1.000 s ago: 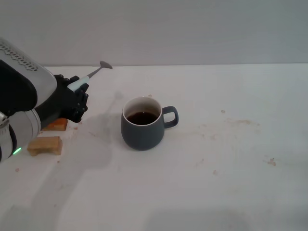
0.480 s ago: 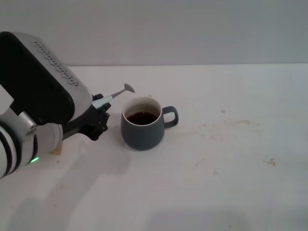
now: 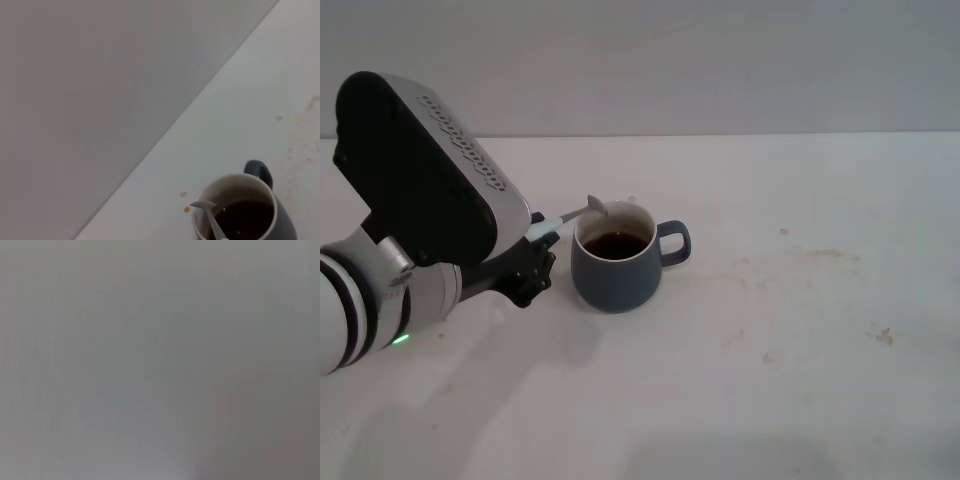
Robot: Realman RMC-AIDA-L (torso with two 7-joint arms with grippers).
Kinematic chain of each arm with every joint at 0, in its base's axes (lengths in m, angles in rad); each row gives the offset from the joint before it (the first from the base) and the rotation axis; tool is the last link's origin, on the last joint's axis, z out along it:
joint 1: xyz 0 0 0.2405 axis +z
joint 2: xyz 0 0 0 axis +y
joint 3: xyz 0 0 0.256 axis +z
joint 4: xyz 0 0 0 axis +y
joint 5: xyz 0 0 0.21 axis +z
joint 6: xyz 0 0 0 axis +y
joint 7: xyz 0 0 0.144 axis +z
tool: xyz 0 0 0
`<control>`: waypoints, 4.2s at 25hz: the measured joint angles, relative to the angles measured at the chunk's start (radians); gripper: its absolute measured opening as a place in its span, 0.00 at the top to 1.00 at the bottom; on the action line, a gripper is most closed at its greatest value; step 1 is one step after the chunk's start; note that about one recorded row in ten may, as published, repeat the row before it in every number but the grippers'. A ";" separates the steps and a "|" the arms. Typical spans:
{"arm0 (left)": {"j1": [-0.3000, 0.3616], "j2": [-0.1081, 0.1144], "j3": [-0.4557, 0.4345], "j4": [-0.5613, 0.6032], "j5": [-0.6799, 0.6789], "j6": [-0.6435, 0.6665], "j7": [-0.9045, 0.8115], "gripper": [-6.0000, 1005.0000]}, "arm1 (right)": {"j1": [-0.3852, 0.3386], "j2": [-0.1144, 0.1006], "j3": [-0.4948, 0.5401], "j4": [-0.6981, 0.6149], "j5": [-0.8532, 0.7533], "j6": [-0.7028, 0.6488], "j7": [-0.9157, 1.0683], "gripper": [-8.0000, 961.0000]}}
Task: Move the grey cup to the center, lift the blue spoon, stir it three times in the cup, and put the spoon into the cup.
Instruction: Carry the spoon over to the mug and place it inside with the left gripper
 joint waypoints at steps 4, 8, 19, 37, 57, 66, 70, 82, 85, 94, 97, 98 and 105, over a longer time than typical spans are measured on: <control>-0.013 0.000 0.001 0.000 0.000 -0.031 0.000 0.85 | 0.000 0.000 0.000 0.001 0.000 0.000 0.000 0.99; -0.021 0.000 0.001 0.009 0.000 -0.041 0.001 0.85 | 0.002 0.000 0.000 0.002 0.000 0.000 0.000 0.99; -0.115 0.000 -0.016 0.146 0.002 -0.046 0.001 0.85 | -0.002 0.000 -0.008 0.000 0.000 -0.007 0.000 0.99; -0.188 -0.002 0.021 0.170 0.003 -0.042 0.001 0.96 | 0.000 -0.002 -0.009 0.000 -0.005 -0.003 0.000 0.99; -0.080 -0.004 0.035 0.098 0.018 0.046 -0.016 0.98 | 0.005 0.000 -0.009 0.005 -0.006 0.000 0.000 0.99; -0.089 -0.005 0.048 0.103 0.016 0.040 -0.023 0.64 | 0.003 0.001 -0.009 0.010 -0.007 -0.005 0.000 0.99; -0.097 -0.005 0.050 0.131 0.015 0.042 -0.025 0.43 | 0.002 0.002 -0.009 0.021 -0.008 -0.006 -0.001 0.99; -0.137 -0.006 0.057 0.198 0.011 0.062 -0.036 0.23 | -0.001 0.002 -0.011 0.031 -0.008 -0.009 -0.006 0.99; -0.144 -0.006 0.055 0.214 0.011 0.071 -0.036 0.23 | -0.002 0.002 -0.011 0.032 -0.008 -0.009 -0.007 0.99; -0.149 -0.006 0.053 0.229 0.011 0.090 -0.036 0.26 | -0.003 0.002 -0.011 0.031 -0.009 -0.009 -0.007 0.99; -0.150 -0.007 0.053 0.231 0.011 0.093 -0.036 0.31 | -0.003 0.002 -0.011 0.031 -0.009 -0.010 -0.008 0.99; -0.150 -0.007 0.055 0.232 0.011 0.094 -0.036 0.32 | -0.003 0.001 -0.011 0.031 -0.009 -0.011 -0.008 0.99; -0.158 -0.006 0.060 0.240 0.011 0.100 -0.036 0.46 | -0.003 0.002 -0.011 0.031 -0.009 -0.012 -0.008 0.99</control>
